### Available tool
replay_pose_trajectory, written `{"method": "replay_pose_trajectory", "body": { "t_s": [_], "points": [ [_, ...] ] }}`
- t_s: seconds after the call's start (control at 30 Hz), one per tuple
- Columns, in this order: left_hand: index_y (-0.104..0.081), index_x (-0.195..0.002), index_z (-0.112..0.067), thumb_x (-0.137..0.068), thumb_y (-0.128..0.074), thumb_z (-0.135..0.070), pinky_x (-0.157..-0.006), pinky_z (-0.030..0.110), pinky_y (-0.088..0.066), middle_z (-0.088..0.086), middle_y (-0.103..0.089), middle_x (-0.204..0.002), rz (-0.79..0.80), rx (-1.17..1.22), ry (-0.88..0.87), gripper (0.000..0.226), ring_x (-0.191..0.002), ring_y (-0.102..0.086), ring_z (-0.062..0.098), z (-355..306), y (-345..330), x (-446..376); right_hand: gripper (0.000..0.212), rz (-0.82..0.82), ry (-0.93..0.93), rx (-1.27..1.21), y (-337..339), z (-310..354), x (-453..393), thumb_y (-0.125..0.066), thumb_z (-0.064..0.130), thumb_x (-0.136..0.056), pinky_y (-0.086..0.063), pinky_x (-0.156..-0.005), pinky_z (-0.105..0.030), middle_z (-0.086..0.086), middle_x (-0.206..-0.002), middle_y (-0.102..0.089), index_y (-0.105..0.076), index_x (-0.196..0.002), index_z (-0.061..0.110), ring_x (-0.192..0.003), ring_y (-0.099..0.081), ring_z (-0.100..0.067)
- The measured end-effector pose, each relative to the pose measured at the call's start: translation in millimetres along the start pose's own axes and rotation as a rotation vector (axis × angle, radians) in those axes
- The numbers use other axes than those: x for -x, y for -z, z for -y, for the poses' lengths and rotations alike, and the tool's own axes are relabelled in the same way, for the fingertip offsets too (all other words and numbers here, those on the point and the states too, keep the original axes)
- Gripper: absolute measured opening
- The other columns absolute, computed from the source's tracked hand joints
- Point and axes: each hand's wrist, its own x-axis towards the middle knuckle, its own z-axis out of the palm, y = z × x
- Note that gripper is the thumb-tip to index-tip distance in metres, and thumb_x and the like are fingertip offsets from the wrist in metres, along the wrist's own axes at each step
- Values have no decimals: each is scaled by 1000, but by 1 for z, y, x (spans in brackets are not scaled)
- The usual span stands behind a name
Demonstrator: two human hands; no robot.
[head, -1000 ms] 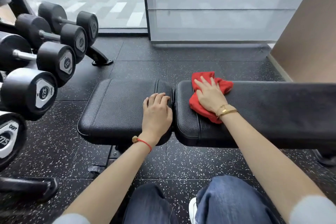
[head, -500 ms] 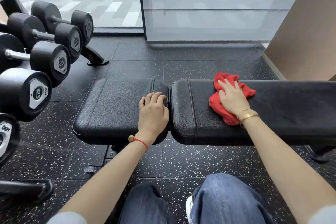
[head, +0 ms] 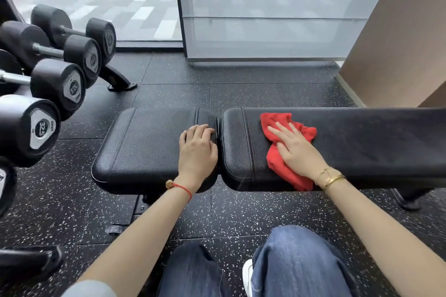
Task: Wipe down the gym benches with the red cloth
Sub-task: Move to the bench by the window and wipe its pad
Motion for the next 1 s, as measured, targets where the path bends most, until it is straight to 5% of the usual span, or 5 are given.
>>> {"method": "replay_pose_trajectory", "body": {
  "t_s": [0.17, 0.4, 1.0],
  "points": [
    [-62, -118, -19, -87, -49, -22, -112, 44, -30, -4, -58, -128, 1, 3, 3, 34, -125, -44, 20, -2, 1, 0, 49, -25, -276, 33, 11, -8, -34, -34, 20, -100, -3, -122, -46, -5, -161, -18, -31, -150, 20, -148, -7, -37],
    [-60, -119, -19, -87, -48, -22, -113, 44, -28, -4, -57, -129, 17, -3, 3, 34, -126, -44, 21, -5, 6, 1, 49, 13, 13, 10, -19, 55, -11, -38, 21, -100, -3, -122, -46, 0, -160, -19, -33, -149, 23, -149, -6, -33],
    [-57, -126, -17, -92, -44, -21, -116, 44, -24, -1, -55, -135, 57, -35, 62, 37, -132, -39, 22, -15, 7, -3, 48, -16, 17, -49, -18, 57, -2, -36, 23, -100, -4, -122, -42, 5, -160, -20, -34, -148, 29, -150, -6, -26]
  ]
}}
